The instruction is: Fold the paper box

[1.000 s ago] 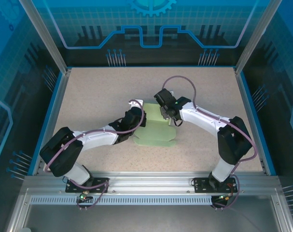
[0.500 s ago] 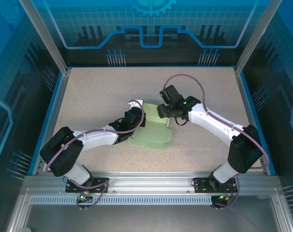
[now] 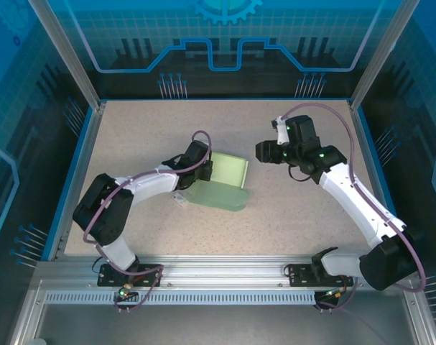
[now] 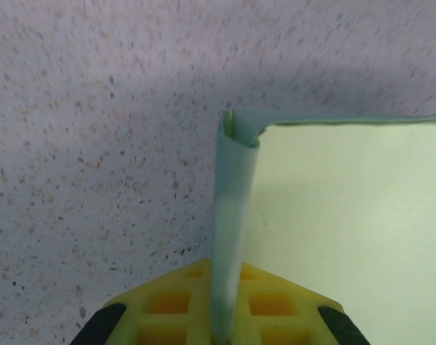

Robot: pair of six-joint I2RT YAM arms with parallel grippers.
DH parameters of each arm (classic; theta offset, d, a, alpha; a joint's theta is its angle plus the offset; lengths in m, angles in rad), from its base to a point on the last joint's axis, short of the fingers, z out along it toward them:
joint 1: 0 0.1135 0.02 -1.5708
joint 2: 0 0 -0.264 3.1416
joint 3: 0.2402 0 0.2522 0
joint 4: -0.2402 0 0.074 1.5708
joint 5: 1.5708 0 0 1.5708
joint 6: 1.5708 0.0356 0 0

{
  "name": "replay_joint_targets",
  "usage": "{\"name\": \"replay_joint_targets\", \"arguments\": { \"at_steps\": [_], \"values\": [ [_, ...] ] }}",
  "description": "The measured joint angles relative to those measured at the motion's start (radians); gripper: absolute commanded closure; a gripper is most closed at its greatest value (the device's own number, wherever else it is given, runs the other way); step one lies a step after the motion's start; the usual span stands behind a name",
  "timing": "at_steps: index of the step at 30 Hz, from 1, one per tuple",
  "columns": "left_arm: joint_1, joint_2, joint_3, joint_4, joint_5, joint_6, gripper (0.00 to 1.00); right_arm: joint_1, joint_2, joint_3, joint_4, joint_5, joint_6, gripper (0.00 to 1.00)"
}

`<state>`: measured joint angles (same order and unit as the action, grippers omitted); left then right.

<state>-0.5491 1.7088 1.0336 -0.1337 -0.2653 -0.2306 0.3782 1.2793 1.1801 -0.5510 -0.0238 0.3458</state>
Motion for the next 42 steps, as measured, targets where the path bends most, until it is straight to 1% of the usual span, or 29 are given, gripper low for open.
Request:
{"name": "replay_joint_targets", "arguments": {
  "at_steps": [3,8,11,15,17,22,26,30,33,34,36,40,42],
  "values": [
    [0.026,0.059,0.075,-0.100,0.066,0.022,0.91,-0.030,0.005,-0.029,-0.002,-0.008,-0.015,0.39],
    [0.037,0.160,0.207,-0.228,0.145,0.054,0.83,-0.034,0.035,-0.066,-0.003,-0.011,-0.031,0.39],
    [0.037,0.209,0.275,-0.283,0.177,0.074,0.75,-0.034,0.057,-0.081,-0.003,-0.010,-0.038,0.40],
    [0.038,0.250,0.359,-0.343,0.196,0.090,0.59,-0.034,0.092,-0.087,-0.005,-0.003,-0.049,0.40],
    [0.038,0.254,0.395,-0.361,0.201,0.101,0.56,-0.035,0.114,-0.087,-0.001,-0.003,-0.054,0.40],
    [0.050,0.254,0.486,-0.376,0.222,0.105,0.55,-0.023,0.189,-0.086,0.019,-0.011,-0.068,0.40],
    [0.061,0.261,0.526,-0.384,0.238,0.109,0.53,0.042,0.232,-0.080,0.020,0.005,-0.101,0.38],
    [0.063,0.271,0.529,-0.393,0.241,0.111,0.51,0.106,0.236,-0.065,0.021,0.045,-0.140,0.37],
    [0.065,0.270,0.527,-0.391,0.241,0.111,0.50,0.119,0.237,-0.045,0.020,0.068,-0.156,0.36],
    [0.066,0.268,0.520,-0.386,0.241,0.111,0.50,0.120,0.241,-0.034,0.020,0.072,-0.156,0.32],
    [0.073,0.258,0.491,-0.376,0.241,0.110,0.50,0.123,0.258,-0.001,0.019,0.086,-0.149,0.29],
    [0.091,0.219,0.405,-0.349,0.240,0.105,0.50,0.135,0.317,0.083,0.014,0.114,-0.107,0.16],
    [0.098,0.193,0.361,-0.335,0.240,0.100,0.50,0.140,0.351,0.118,0.013,0.123,-0.084,0.13]
  ]
}}
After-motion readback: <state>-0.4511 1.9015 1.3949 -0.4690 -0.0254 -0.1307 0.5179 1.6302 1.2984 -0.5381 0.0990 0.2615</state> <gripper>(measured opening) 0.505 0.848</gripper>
